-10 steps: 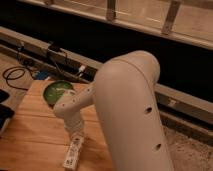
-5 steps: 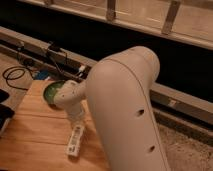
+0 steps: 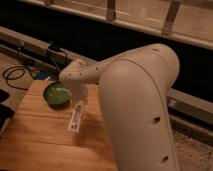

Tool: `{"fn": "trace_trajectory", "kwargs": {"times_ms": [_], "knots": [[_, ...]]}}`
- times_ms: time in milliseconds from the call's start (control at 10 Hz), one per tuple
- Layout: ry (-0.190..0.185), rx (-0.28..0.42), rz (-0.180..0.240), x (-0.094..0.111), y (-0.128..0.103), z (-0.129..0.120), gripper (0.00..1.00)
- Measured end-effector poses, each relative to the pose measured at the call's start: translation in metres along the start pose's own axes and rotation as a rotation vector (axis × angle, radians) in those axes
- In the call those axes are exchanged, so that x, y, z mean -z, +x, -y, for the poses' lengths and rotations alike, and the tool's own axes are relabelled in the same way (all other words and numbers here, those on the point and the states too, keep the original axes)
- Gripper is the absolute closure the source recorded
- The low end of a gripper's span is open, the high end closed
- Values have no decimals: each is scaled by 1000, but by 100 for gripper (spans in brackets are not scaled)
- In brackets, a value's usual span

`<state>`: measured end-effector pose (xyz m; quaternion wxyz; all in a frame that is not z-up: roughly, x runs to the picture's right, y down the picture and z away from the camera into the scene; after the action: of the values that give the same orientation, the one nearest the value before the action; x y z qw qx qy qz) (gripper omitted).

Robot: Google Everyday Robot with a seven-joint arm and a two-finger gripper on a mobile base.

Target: Place the bottle in the ceramic bowl

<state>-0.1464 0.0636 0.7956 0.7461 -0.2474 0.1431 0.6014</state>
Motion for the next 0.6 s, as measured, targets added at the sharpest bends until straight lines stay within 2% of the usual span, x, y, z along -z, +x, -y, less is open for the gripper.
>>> {"fn": "trace_trajectory", "kwargs": {"times_ms": [200, 600], "knots": [[-30, 29, 36, 20, -15, -1, 100], [-35, 30, 34, 18, -13, -5, 100]]}}
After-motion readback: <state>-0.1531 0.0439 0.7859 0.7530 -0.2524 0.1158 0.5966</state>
